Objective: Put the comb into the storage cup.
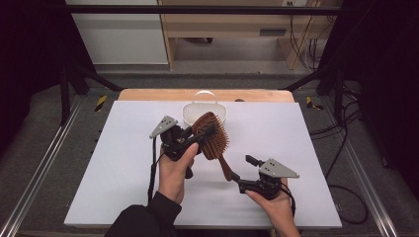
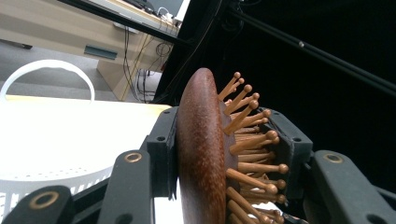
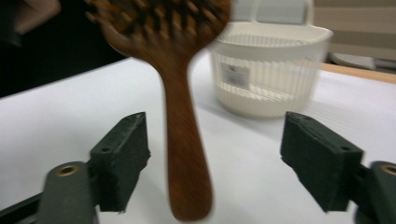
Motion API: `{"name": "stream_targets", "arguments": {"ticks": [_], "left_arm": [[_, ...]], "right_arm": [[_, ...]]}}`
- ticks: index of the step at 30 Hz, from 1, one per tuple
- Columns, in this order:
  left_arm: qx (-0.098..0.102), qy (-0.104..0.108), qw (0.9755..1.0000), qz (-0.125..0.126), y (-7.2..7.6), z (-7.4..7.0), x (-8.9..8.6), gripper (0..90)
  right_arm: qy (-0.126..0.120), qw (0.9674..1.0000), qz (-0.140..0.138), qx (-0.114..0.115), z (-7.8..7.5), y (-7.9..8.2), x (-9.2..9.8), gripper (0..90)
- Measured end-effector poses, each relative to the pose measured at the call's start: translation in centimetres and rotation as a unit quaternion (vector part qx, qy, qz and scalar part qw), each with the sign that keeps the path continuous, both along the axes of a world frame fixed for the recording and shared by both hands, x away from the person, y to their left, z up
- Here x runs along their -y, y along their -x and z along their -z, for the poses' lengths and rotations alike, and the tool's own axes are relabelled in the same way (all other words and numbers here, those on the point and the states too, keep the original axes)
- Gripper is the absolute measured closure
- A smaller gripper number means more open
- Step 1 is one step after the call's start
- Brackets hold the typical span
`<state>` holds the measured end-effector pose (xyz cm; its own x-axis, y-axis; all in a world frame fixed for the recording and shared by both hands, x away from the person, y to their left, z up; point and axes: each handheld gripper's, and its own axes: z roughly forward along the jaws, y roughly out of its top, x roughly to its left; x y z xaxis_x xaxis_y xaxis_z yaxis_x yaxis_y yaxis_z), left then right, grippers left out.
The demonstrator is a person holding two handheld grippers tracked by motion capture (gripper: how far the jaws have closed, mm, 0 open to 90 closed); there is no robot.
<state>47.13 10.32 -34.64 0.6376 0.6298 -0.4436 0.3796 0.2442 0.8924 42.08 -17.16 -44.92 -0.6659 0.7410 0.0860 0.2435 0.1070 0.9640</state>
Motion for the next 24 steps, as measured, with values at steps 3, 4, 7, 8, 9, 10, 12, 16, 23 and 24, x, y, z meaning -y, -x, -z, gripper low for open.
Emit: {"name": "stream_targets", "arguments": {"ticks": [3, 4, 7, 8, 9, 10, 12, 16, 23, 24], "left_arm": [[0.001, 0.003, 1.0, -0.004, -0.3, -0.3, 0.0, 51.5], [0.002, 0.0, 1.0, -0.005, -0.4, -0.4, 0.1, 51.5], [0.005, -0.009, 0.9999, -0.001, -0.8, -0.7, 0.4, 51.5], [0.007, -0.011, 0.9999, 0.0, -0.8, -0.9, 0.5, 51.5], [0.009, -0.012, 0.9999, 0.0, -0.8, -1.1, 0.7, 51.4], [0.012, -0.014, 0.9998, 0.002, -0.8, -1.2, 0.8, 51.4], [0.014, -0.012, 0.9998, 0.002, -0.9, -1.7, 1.0, 51.4], [0.019, -0.016, 0.9997, -0.002, -1.0, -2.4, 1.4, 51.4], [0.015, -0.016, 0.9997, -0.008, -2.2, -2.6, 1.5, 51.4], [0.013, -0.016, 0.9997, -0.009, -2.4, -2.6, 1.5, 51.4]], "right_arm": [[-0.005, 0.9998, 0.017, 0.008, 0.1, -0.1, 1.0, 15.4], [-0.005, 0.9998, 0.017, 0.008, 0.1, -0.1, 1.0, 15.4], [-0.009, 0.9993, 0.036, 0.009, -0.1, -0.1, 2.1, 14.0], [-0.003, 0.9992, 0.039, 0.013, -0.1, 0.0, 2.4, 13.2], [0.007, 0.9989, 0.044, 0.014, -0.1, 0.1, 2.6, 11.0], [0.016, 0.9985, 0.051, 0.013, 0.0, 0.3, 2.9, 9.4], [0.033, 0.9972, 0.067, 0.009, 0.6, 0.7, 3.9, 7.7], [0.027, 0.997, 0.072, -0.003, 1.3, 0.1, 5.1, 6.6], [0.039, 0.9944, 0.098, -0.007, 1.8, -0.5, 5.8, 8.3], [0.038, 0.9944, 0.098, -0.006, 1.9, -0.5, 5.9, 8.2]]}}
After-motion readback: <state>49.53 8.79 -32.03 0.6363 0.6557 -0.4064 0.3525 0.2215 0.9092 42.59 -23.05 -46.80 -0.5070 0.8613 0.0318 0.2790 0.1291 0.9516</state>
